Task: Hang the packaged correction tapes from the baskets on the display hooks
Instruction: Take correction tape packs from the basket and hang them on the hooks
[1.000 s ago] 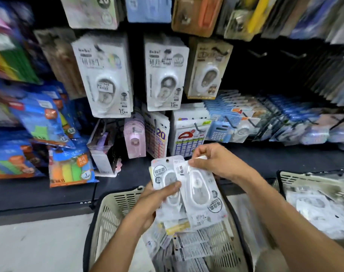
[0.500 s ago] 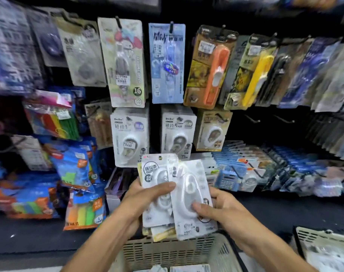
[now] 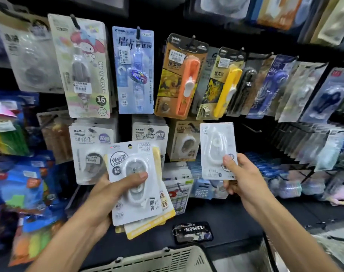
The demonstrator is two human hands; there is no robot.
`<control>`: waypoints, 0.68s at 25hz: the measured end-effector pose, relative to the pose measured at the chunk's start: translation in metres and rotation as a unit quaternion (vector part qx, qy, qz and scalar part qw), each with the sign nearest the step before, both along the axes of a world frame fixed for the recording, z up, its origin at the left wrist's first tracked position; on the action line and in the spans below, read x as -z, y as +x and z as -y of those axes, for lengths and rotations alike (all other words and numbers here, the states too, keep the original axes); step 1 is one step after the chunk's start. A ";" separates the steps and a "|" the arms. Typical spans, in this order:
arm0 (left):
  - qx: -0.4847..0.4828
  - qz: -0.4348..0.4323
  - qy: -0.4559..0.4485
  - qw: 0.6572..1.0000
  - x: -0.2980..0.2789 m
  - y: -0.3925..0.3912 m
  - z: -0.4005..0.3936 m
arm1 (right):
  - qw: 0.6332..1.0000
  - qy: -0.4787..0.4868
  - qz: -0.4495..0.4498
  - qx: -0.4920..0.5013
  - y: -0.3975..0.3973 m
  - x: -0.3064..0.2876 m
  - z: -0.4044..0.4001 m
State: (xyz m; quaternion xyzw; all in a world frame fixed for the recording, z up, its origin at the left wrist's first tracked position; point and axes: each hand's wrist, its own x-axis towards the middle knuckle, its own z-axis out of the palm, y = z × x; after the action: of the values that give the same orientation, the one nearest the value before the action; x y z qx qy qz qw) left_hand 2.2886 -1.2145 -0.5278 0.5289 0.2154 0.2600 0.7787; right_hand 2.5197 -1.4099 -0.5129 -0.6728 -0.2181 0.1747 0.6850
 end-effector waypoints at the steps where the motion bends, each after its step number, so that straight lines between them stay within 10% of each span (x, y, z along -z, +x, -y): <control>1: 0.007 0.003 0.001 1.000 -0.002 0.006 0.003 | 1.000 0.001 -0.006 0.021 0.009 0.001 0.003; 8: 0.042 0.015 0.043 0.998 -0.019 0.030 0.019 | 0.990 -0.058 0.099 0.086 0.032 0.001 0.032; 17: 0.271 -0.051 0.214 0.937 -0.015 0.033 0.060 | 0.967 -0.054 0.213 -0.126 0.018 -0.027 0.027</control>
State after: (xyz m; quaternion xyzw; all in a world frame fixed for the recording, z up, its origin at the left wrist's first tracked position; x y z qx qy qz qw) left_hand 2.3219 -1.2750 -0.5123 0.7340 0.0421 0.0518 0.6759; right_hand 2.5373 -1.4368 -0.4857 -0.6978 -0.4321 0.1234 0.5578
